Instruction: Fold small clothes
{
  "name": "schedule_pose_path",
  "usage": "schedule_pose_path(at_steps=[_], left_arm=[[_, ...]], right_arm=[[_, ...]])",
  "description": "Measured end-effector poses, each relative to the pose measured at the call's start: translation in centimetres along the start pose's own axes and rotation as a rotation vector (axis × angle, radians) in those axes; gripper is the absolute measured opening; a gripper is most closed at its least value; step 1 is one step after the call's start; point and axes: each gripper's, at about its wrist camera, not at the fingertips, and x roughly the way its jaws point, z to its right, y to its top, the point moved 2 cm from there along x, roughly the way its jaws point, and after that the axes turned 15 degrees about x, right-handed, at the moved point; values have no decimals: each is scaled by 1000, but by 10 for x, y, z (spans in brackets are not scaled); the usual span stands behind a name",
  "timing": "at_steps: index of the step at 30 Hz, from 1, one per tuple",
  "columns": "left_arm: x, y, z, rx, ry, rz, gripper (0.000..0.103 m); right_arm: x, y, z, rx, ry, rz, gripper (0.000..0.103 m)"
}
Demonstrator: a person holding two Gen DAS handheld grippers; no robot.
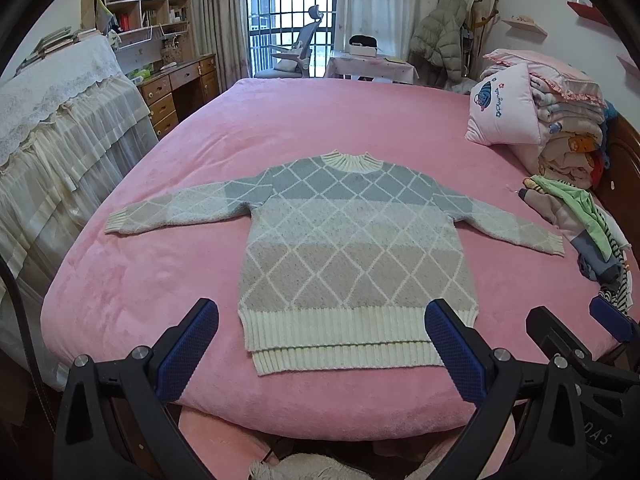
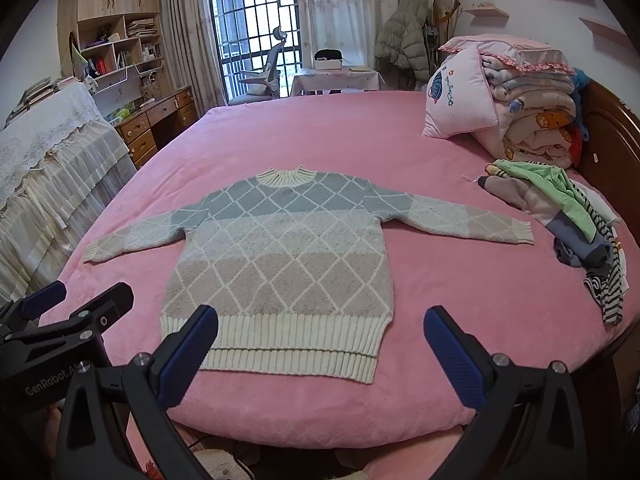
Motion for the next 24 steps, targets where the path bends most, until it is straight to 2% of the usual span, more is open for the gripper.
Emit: schedule_pose_path(at_steps=[24], left_arm=[[-18, -7, 12, 29, -7, 17, 102]], right_arm=[[-18, 3, 17, 35, 0, 16, 103]])
